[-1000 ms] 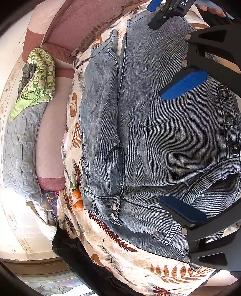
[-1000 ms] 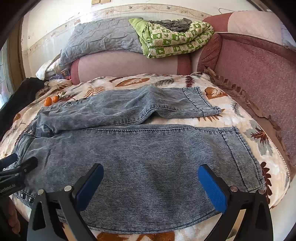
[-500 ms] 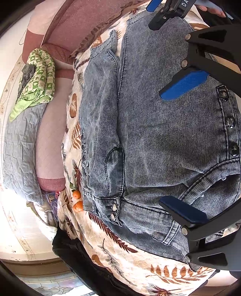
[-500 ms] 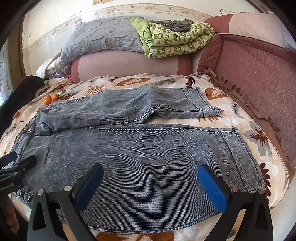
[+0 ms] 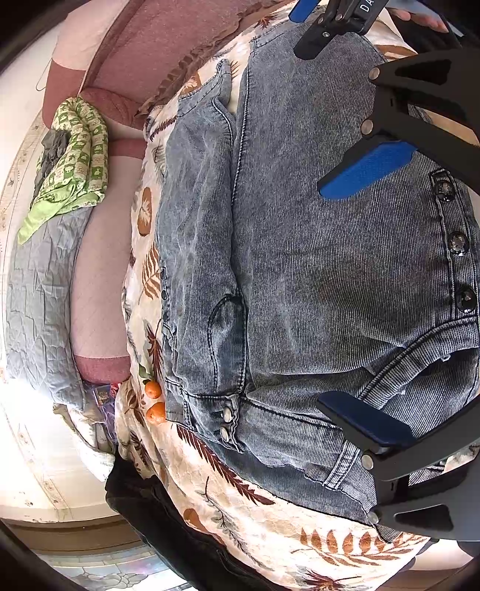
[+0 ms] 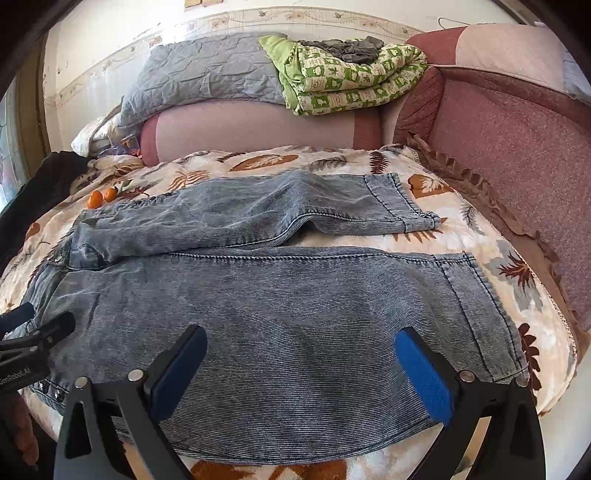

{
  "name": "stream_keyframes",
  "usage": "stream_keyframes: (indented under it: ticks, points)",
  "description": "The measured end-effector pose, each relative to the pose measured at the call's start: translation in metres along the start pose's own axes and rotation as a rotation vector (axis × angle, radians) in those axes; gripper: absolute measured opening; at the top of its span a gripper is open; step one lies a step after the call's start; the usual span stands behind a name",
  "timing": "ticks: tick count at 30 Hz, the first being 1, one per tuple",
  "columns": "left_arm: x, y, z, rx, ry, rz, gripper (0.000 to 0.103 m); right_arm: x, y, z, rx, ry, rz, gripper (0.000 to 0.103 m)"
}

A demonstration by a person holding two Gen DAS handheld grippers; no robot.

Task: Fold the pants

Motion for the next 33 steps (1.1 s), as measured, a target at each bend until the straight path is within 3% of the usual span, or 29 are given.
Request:
stream_keyframes:
  ticks: [9, 11, 14, 18, 20, 24, 25, 29, 33]
  points:
    - [0.001, 0.000, -0.018, -0.014, 0.039, -0.048, 0.103, -0.002, -0.001, 0.017, -0.028, -0.012, -0.032, 0.103]
    - [0.007, 0.003, -0.039, 0.022, 0.080, -0.063, 0.103, 0.001, 0.002, 0.043, -0.120, -0.109, -0.080, 0.103]
    - [0.020, 0.005, -0.083, 0.109, 0.044, -0.059, 0.103, 0.011, 0.014, 0.105, -0.349, -0.273, -0.141, 0.103]
    - [0.018, 0.015, -0.132, 0.271, 0.049, -0.104, 0.103, 0.000, 0.041, 0.185, -0.626, -0.376, -0.294, 0.103]
    - [0.010, 0.020, -0.146, 0.318, 0.058, -0.144, 0.103, -0.006, 0.052, 0.212, -0.724, -0.404, -0.328, 0.103]
    - [-0.007, 0.028, -0.150, 0.370, 0.098, -0.209, 0.103, -0.024, 0.060, 0.236, -0.845, -0.483, -0.370, 0.103]
    - [-0.010, 0.030, -0.148, 0.358, 0.080, -0.220, 0.103, -0.030, 0.059, 0.238, -0.858, -0.494, -0.391, 0.103]
    - [-0.015, 0.033, -0.136, 0.278, 0.002, -0.233, 0.103, -0.036, 0.048, 0.240, -0.824, -0.440, -0.399, 0.097]
    - [-0.011, 0.033, -0.145, 0.328, 0.067, -0.206, 0.103, -0.039, 0.042, 0.242, -0.784, -0.358, -0.422, 0.071]
Point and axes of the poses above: each gripper's, at about its wrist camera, not at the fingertips, and x roughly against the way its jaws point, z to its right, y to its underside, the point moved 4 cm from there along -x, roughly the way its jaws point, and after that the axes turned 12 degrees about -z, right-handed, at the moved point
